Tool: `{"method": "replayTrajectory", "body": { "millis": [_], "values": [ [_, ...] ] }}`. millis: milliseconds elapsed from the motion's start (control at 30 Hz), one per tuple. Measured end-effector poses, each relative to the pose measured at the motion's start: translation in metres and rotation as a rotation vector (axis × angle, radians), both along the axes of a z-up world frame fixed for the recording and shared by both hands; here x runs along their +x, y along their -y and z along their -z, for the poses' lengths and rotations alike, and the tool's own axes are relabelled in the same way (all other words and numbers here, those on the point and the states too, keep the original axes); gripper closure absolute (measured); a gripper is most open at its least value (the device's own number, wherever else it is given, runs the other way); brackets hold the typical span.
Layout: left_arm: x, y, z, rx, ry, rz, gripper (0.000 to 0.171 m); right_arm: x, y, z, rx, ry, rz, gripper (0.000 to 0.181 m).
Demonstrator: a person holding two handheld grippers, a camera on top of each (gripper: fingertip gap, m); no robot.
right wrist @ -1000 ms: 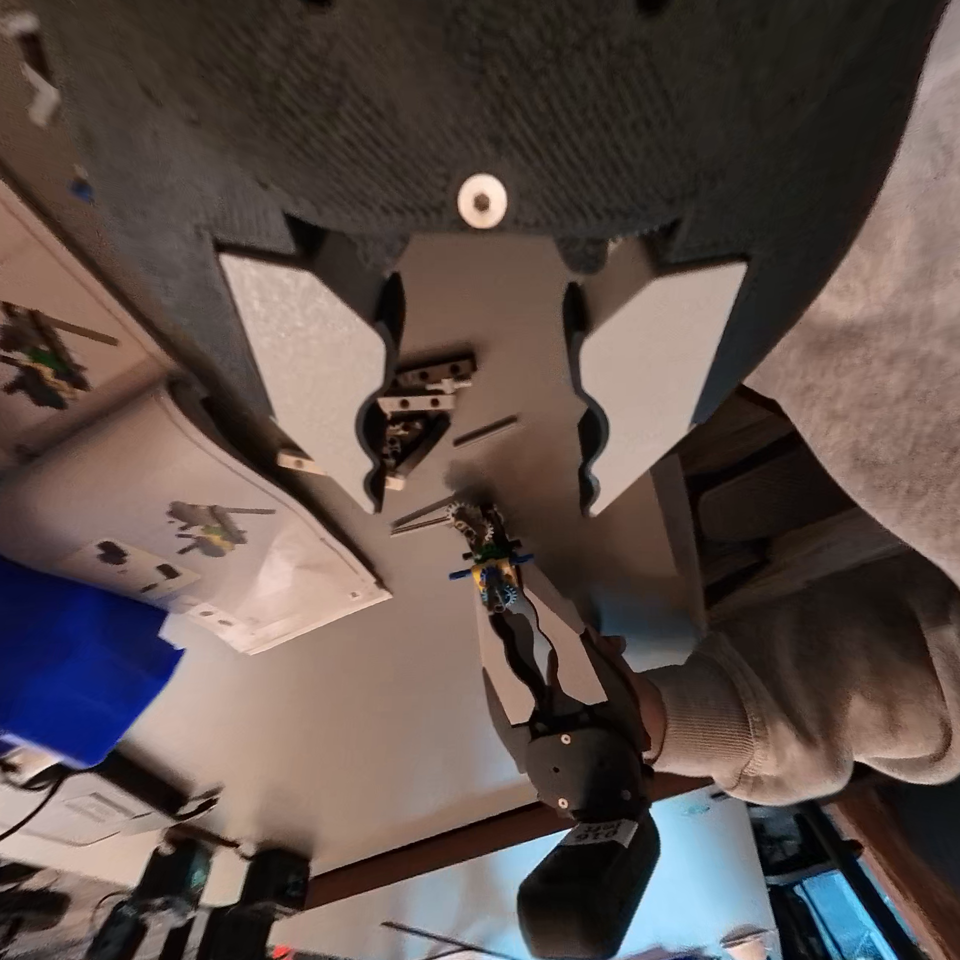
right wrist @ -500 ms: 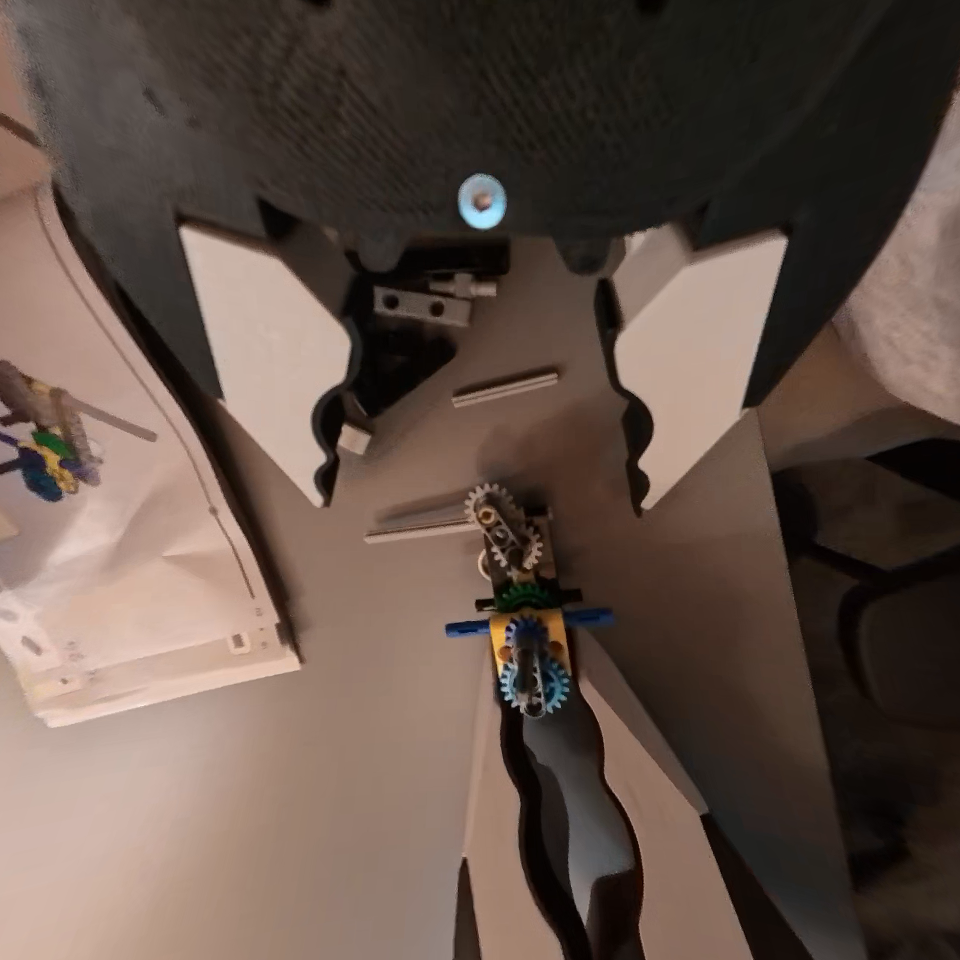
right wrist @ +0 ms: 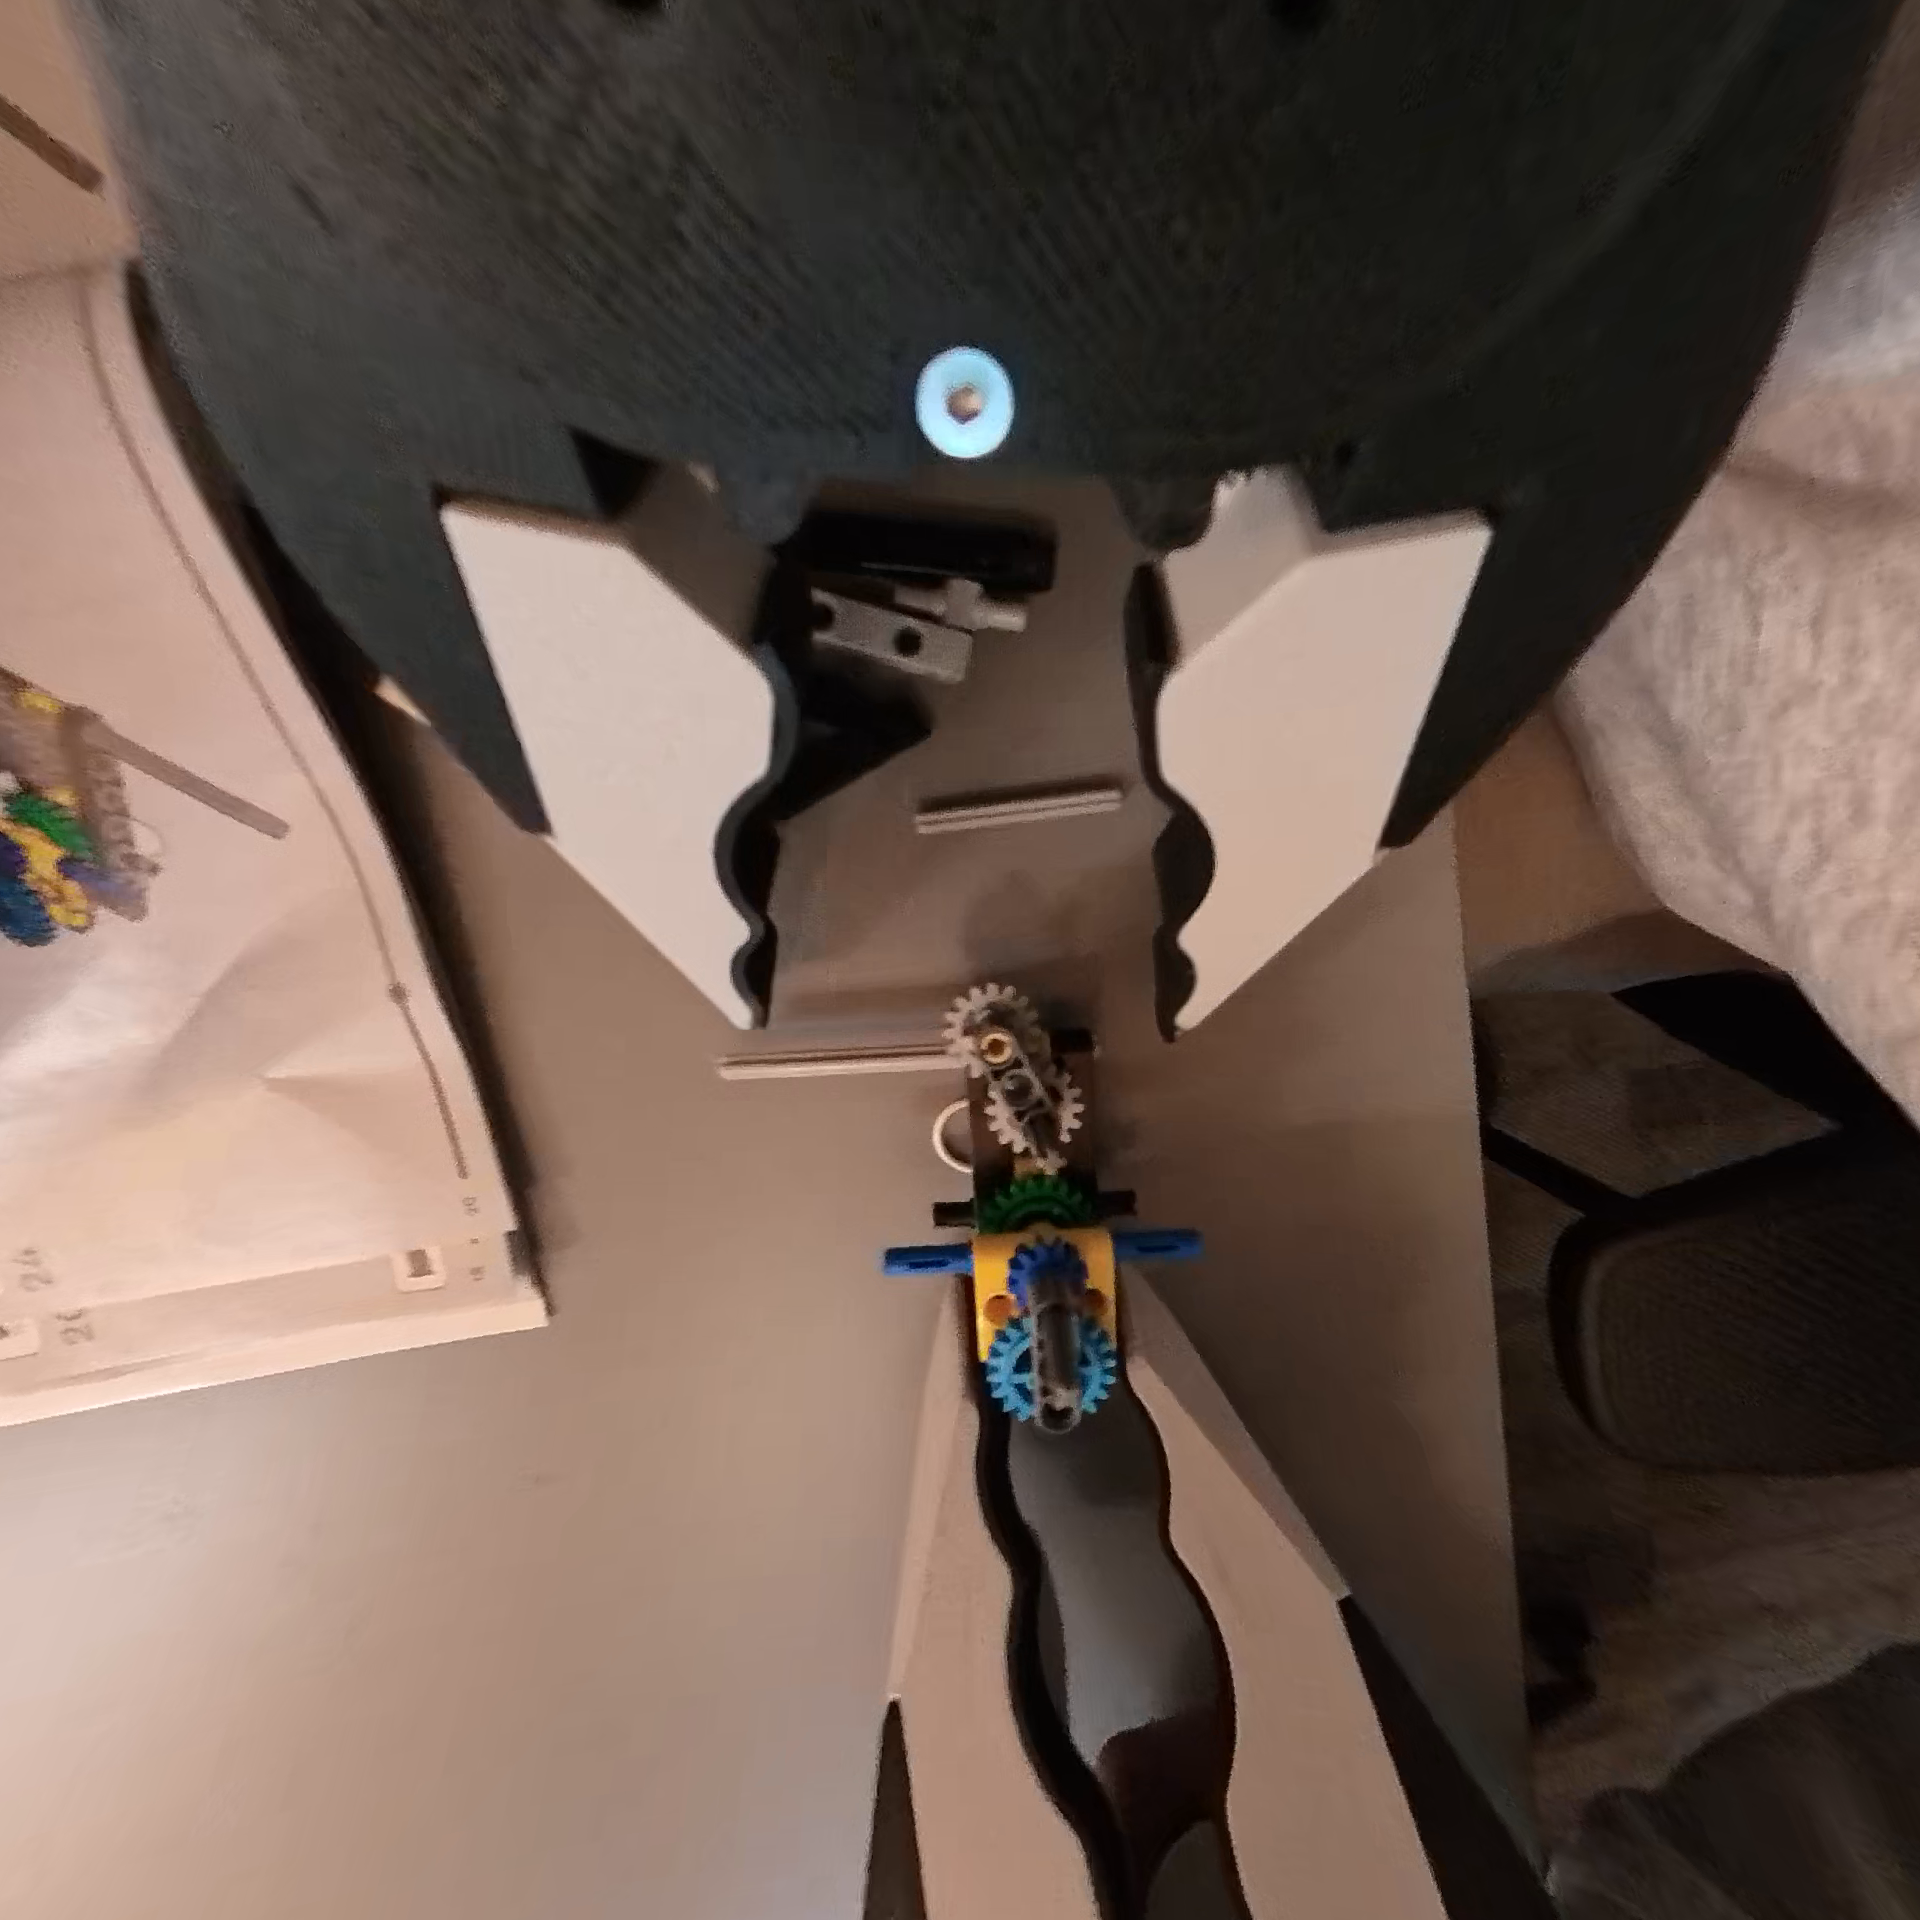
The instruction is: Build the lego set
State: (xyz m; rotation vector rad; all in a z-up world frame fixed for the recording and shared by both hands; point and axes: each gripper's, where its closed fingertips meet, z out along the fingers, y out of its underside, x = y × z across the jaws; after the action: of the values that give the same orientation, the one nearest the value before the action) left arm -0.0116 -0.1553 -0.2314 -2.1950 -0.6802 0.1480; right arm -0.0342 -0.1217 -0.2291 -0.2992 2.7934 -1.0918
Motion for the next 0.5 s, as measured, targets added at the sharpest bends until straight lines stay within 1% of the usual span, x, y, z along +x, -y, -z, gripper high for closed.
{"method": "replayTrajectory", "body": {
  "millis": [167,200,267,333,500],
  "values": [
    [0.0001,0.0000,0.0002,-0.004,-0.005,0.011,0.149,-0.0090,0.0030,-0.0006,0.013,-0.055,-0.030,0.095],
    [0.0000,0.0000,0.0002,-0.004,-0.005,0.013,0.149,-0.0093,0.0039,0.0002,0.020,-0.066,-0.045,0.096],
    [-0.0001,-0.0001,0.0002,-0.004,-0.004,0.016,0.149,-0.0074,0.0055,0.0015,0.034,-0.069,-0.082,0.105],
    [0.0001,-0.0001,0.0002,-0.003,-0.002,0.017,0.149,-0.0049,0.0057,0.0028,0.054,-0.052,-0.119,0.102],
    [0.0002,-0.0001,0.0003,-0.006,-0.007,0.018,0.149,-0.0052,0.0057,0.0024,0.072,-0.032,-0.174,0.104]
  ]
}}
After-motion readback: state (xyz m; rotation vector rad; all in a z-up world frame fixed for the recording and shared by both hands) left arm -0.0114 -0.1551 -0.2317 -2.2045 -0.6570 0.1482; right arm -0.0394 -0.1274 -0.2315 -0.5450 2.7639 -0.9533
